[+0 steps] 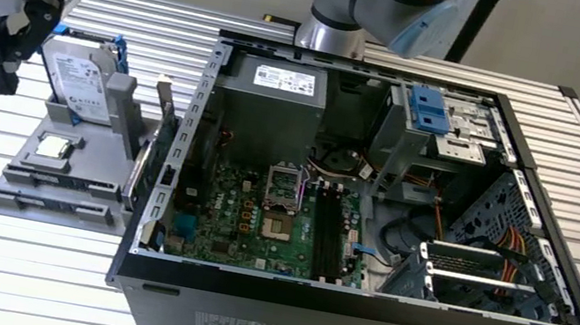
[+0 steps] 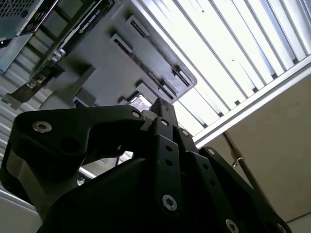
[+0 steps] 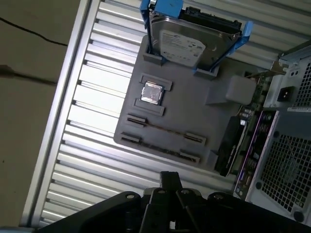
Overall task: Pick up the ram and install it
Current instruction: 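Pick up the ram and move it above insertion slot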
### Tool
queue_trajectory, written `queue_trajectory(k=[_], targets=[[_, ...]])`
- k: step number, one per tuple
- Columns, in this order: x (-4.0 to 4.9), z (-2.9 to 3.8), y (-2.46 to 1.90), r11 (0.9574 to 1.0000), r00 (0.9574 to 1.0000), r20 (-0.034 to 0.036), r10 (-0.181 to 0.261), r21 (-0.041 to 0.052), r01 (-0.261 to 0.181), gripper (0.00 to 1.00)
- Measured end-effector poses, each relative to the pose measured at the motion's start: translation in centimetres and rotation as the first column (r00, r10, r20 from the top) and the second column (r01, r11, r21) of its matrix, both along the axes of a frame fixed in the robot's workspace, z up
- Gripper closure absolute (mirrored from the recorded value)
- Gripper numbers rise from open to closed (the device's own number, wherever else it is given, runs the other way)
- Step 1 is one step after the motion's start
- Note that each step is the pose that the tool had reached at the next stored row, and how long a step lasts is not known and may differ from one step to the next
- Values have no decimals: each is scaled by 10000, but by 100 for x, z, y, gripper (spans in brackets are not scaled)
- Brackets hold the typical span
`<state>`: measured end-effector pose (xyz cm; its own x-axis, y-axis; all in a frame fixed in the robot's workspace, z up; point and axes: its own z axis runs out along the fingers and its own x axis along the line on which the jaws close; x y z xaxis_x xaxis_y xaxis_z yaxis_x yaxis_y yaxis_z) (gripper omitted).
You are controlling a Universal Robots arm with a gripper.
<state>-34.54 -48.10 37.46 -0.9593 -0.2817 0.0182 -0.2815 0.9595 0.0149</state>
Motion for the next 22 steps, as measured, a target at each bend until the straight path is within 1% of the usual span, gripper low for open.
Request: queue_trajectory(k=[6, 14, 15, 16, 22], targets=[[0, 0, 0, 9988, 9988, 0, 487, 0, -487, 100], [0, 0, 0, 9941, 9941, 0, 1086, 0, -1086, 100], [0, 0, 0, 9903, 9903, 0, 1392, -1, -1392, 100], [0, 0, 0, 9884, 9884, -1, 1522, 0, -1522, 100], [0, 0, 0, 9804, 9804, 0, 1972, 0, -1972, 100]])
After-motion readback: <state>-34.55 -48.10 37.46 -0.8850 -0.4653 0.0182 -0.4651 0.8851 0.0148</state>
